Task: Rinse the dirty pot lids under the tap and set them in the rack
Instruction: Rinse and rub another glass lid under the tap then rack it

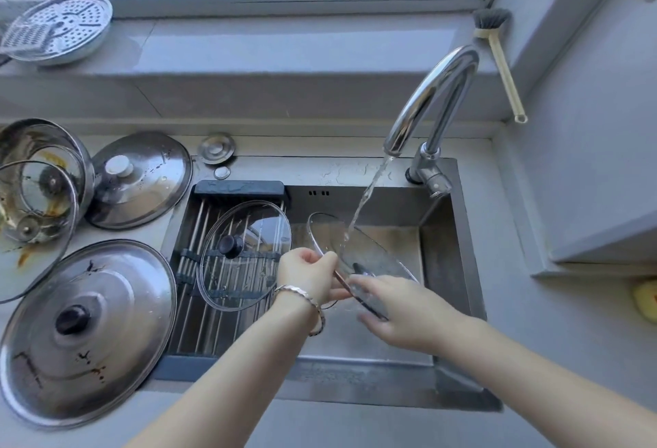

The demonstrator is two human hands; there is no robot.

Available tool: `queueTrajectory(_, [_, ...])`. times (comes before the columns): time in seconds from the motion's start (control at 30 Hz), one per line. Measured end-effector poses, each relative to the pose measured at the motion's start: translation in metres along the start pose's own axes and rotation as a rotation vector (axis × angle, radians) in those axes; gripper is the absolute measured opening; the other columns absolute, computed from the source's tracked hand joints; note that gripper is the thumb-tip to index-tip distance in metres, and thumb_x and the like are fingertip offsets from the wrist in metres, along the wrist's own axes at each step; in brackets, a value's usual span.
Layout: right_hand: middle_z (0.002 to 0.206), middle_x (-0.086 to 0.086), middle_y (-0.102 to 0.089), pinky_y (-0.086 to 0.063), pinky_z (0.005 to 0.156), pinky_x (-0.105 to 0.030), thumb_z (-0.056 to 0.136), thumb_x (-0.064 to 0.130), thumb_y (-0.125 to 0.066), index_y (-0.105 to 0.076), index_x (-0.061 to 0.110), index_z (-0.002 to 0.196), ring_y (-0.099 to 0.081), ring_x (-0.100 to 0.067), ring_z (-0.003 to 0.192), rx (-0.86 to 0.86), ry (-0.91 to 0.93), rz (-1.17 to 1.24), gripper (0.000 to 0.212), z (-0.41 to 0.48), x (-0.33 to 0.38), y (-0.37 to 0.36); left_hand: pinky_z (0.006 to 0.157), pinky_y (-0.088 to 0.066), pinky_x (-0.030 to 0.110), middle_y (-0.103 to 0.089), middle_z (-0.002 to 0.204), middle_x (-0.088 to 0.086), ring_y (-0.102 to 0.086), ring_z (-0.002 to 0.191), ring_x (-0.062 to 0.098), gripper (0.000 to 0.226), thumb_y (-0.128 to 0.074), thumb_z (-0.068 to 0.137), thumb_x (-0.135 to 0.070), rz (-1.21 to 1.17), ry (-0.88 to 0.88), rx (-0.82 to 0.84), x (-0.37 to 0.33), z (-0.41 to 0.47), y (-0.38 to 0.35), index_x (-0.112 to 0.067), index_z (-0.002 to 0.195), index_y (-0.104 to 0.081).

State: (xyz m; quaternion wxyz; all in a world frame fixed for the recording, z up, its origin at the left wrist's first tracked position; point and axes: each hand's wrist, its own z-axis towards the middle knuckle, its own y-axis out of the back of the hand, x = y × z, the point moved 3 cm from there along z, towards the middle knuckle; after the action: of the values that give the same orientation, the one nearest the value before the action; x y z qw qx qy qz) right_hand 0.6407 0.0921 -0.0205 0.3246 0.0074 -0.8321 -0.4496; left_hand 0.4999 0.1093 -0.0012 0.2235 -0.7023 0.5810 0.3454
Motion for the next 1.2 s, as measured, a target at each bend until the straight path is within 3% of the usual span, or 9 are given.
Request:
queueTrajectory(0.1, [0.105,-0.006,-0.068,-0.046,0.076,-0.036,0.093,0.020,-0.046,-0.048,0.024,0.131,-0.061,-0.029,0.095,-0.328,0.033,-0.069,0.038,-0.005,0.001,0.020,0.041,-0.053,0.026,-0.060,0.076,0.025,-0.067,0.047,0.021,0.010,-0.056,0.085,-0.001,-0.087,-0.060,0.063,-0.011,0.000,-0.012,-0.001,0.081,-0.047])
queueTrajectory(0.27, [0.076,-0.003,-0.073,-0.053,0.064,-0.028,0.087,0.006,-0.058,-0.064,0.021,0.090,-0.069,-0.017,0.069,-0.529,-0.178,0.654,0.016,-0.009,-0.033,0.054,0.072,-0.057,0.033,-0.065,0.099,0.012,-0.067,0.089,0.018,0.008,-0.050,0.092,-0.019,0.077,-0.169,0.047,0.007,0.016,0.001,-0.015,0.089,-0.057])
queueTrajectory(0.43, [0.064,-0.009,-0.072,-0.053,0.044,-0.025,0.091,0.004,-0.052,-0.058,0.015,0.087,-0.069,-0.023,0.055,-0.610,-0.396,1.259,0.014,-0.011,-0.064,0.050,0.096,-0.037,0.043,-0.053,0.119,0.017,-0.052,0.106,0.030,0.048,-0.038,0.095,-0.036,0.027,0.262,-0.098,0.054,0.040,0.033,-0.012,0.137,-0.033])
queueTrajectory(0.5, [0.064,-0.010,-0.072,-0.053,0.043,-0.024,0.093,0.008,-0.049,-0.056,0.016,0.087,-0.069,-0.024,0.055,-0.590,-0.493,1.432,0.012,-0.012,-0.078,0.037,0.096,-0.037,0.047,-0.051,0.126,0.016,-0.051,0.113,0.033,0.056,-0.033,0.094,-0.048,-0.153,0.434,-0.002,0.063,0.041,0.034,-0.014,0.138,-0.032])
queueTrajectory(0.57, [0.064,-0.011,-0.071,-0.053,0.043,-0.023,0.094,0.009,-0.046,-0.055,0.016,0.088,-0.069,-0.023,0.054,-0.568,-0.571,1.609,0.013,-0.011,-0.087,0.017,0.082,-0.045,0.042,-0.060,0.104,0.013,-0.060,0.091,0.028,0.052,-0.031,0.094,-0.052,-0.223,0.452,0.040,0.060,0.042,0.037,-0.012,0.124,-0.046])
queueTrajectory(0.73, [0.043,-0.001,-0.059,-0.042,0.034,-0.013,0.094,0.022,-0.048,-0.051,0.018,0.083,-0.057,-0.013,0.035,-0.520,-0.801,1.852,0.012,0.002,-0.091,-0.048,0.043,-0.047,0.020,-0.056,0.061,0.002,-0.053,0.045,0.012,0.026,-0.044,0.094,-0.034,-0.212,0.223,-0.064,0.013,0.043,0.048,-0.012,0.086,-0.055])
queueTrajectory(0.87, [0.044,0.002,-0.043,-0.035,0.035,-0.014,0.092,0.042,-0.047,-0.053,0.022,0.083,-0.043,-0.010,0.034,-0.435,-0.910,1.791,0.023,0.028,-0.075,-0.087,0.049,-0.027,0.022,-0.042,0.062,0.002,-0.037,0.053,0.013,0.028,-0.037,0.096,-0.022,0.019,-0.015,-0.093,-0.036,0.031,0.038,-0.012,0.072,-0.046])
queueTrajectory(1.0, [0.061,-0.002,-0.039,-0.037,0.042,-0.019,0.091,0.048,-0.039,-0.050,0.020,0.089,-0.040,-0.013,0.045,-0.324,-0.909,1.790,0.031,0.056,-0.058,-0.096,0.047,-0.035,0.018,-0.050,0.066,-0.001,-0.048,0.060,0.012,0.022,-0.038,0.095,-0.026,0.185,-0.330,-0.151,-0.061,0.014,0.034,-0.016,0.080,-0.052])
queueTrajectory(1.2, [0.050,0.004,-0.036,-0.035,0.044,-0.022,0.093,0.040,-0.041,-0.052,0.022,0.088,-0.039,-0.009,0.037,-0.619,-0.755,1.640,0.022,0.054,-0.067,-0.047,0.067,-0.044,0.025,-0.056,0.081,-0.002,-0.054,0.078,0.014,0.020,-0.038,0.095,-0.031,0.088,-0.472,-0.252,-0.045,0.023,0.057,-0.025,0.081,-0.051])
